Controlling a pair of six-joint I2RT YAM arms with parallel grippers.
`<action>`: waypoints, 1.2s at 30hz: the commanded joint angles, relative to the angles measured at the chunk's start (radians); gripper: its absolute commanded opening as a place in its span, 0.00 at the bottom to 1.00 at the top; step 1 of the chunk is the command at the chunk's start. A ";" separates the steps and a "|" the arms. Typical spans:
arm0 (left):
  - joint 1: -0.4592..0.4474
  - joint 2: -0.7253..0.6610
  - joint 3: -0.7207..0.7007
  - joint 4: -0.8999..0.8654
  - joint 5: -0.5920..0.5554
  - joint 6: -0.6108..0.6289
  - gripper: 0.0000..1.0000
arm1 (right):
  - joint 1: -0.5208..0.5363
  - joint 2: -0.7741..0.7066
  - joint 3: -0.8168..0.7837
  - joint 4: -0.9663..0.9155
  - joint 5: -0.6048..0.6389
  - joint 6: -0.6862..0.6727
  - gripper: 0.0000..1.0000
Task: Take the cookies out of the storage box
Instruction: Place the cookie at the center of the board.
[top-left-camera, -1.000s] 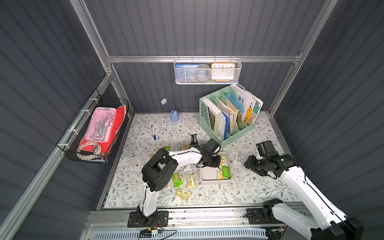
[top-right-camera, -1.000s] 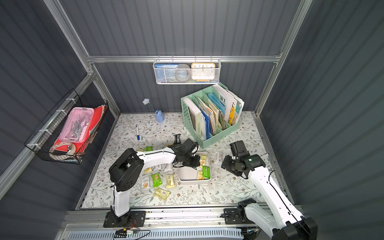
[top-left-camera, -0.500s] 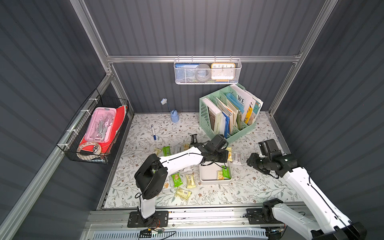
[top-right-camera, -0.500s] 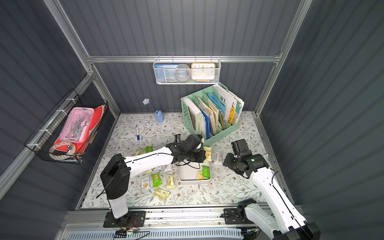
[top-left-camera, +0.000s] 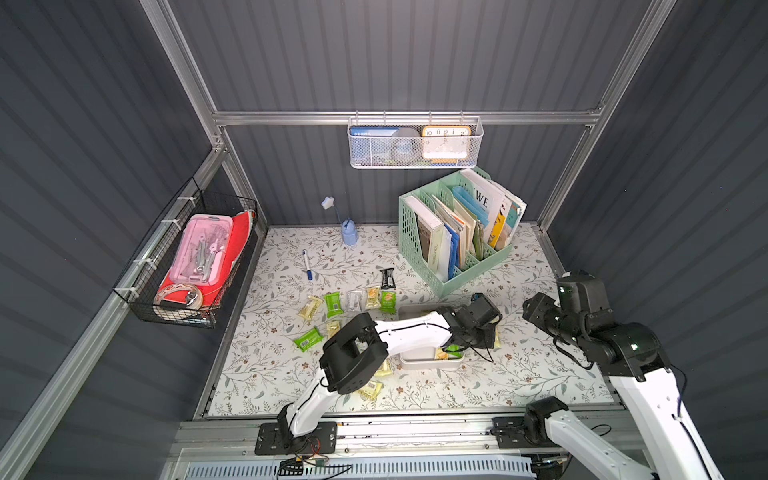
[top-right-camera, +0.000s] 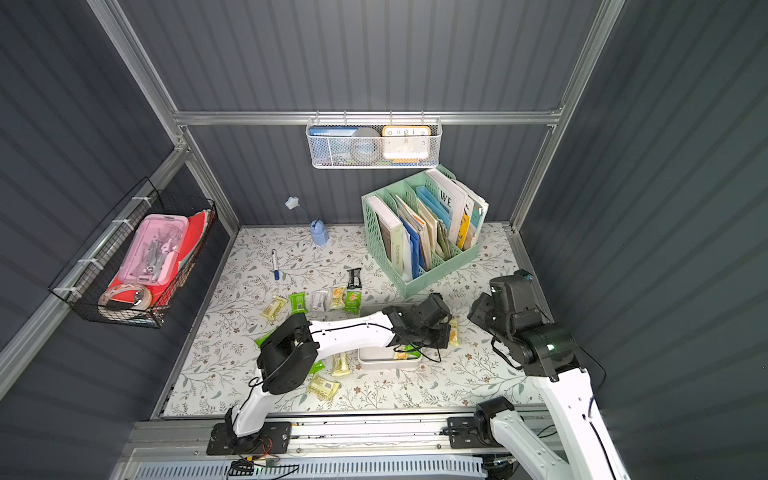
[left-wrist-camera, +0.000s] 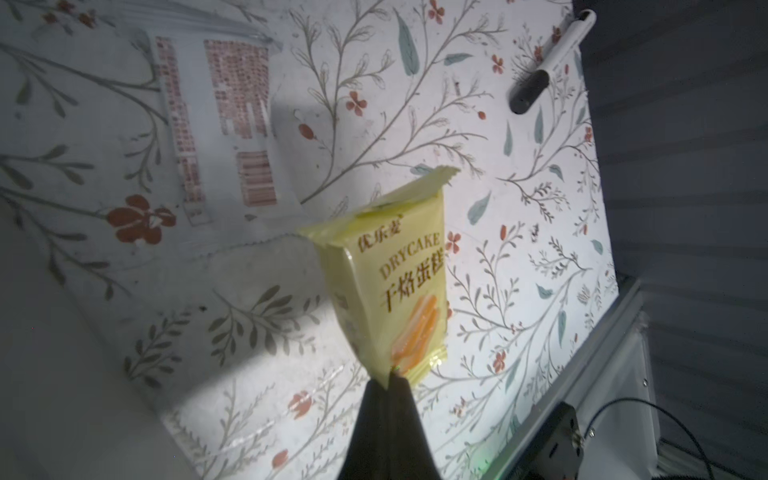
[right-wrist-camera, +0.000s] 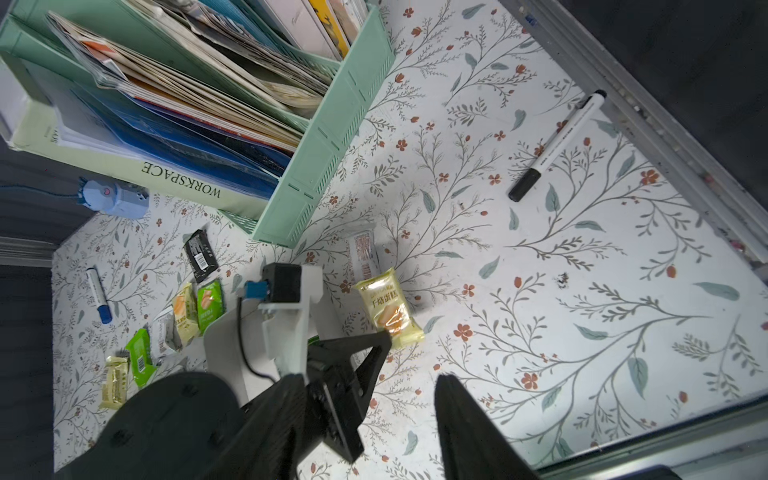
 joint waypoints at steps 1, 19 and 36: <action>0.007 0.089 0.166 -0.091 -0.048 0.021 0.00 | -0.003 -0.021 0.033 -0.010 -0.037 0.028 0.54; 0.002 0.253 0.488 -0.303 -0.298 0.068 0.39 | -0.003 -0.183 -0.088 0.153 -0.029 -0.069 0.52; 0.235 -0.546 -0.404 0.042 -0.530 -0.055 0.31 | 0.081 0.190 -0.055 0.293 -0.202 -0.103 0.51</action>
